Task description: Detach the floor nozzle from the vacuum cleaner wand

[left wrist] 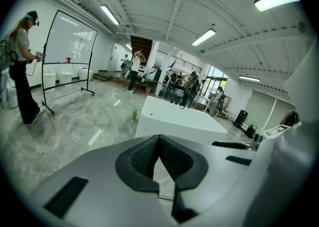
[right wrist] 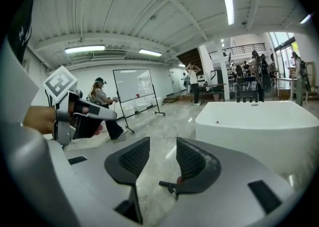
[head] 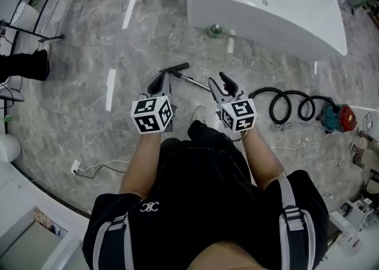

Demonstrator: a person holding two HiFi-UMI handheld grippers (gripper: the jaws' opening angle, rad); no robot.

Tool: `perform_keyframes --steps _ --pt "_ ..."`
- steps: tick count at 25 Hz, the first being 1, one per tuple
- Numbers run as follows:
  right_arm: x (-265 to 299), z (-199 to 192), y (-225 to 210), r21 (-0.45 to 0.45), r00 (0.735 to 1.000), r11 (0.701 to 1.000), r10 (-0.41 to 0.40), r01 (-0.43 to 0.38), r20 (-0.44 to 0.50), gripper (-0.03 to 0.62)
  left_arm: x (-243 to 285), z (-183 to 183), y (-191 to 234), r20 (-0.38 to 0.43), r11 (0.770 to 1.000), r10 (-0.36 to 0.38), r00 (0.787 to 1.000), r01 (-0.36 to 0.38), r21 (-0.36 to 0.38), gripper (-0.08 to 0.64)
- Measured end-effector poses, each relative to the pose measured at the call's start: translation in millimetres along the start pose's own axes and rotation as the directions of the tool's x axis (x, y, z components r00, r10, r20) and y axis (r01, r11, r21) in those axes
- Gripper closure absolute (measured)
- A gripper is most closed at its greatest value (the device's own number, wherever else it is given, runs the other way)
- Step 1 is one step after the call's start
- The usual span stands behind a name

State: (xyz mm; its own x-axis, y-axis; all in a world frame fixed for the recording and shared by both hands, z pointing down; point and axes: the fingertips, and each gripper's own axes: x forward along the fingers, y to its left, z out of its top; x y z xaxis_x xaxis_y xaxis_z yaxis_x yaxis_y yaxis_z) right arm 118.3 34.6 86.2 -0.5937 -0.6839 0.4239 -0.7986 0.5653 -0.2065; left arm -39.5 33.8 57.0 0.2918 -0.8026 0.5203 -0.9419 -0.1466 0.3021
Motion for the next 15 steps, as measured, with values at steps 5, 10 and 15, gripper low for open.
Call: perform_keyframes --steps 5,10,15 --pt "69.0 -60.3 -36.7 -0.117 0.975 0.988 0.070 -0.096 -0.212 0.407 55.1 -19.6 17.9 -0.074 0.999 0.037 0.997 -0.039 -0.019 0.561" --pt "133.0 -147.0 -47.7 -0.219 0.891 0.945 0.129 -0.244 -0.435 0.403 104.0 -68.3 47.0 -0.159 0.998 0.042 0.986 -0.048 -0.034 0.561" --pt "197.7 -255.8 -59.8 -0.263 0.781 0.901 0.119 -0.344 -0.613 0.405 170.6 -136.7 91.0 -0.233 0.997 0.024 0.972 -0.039 -0.059 0.560"
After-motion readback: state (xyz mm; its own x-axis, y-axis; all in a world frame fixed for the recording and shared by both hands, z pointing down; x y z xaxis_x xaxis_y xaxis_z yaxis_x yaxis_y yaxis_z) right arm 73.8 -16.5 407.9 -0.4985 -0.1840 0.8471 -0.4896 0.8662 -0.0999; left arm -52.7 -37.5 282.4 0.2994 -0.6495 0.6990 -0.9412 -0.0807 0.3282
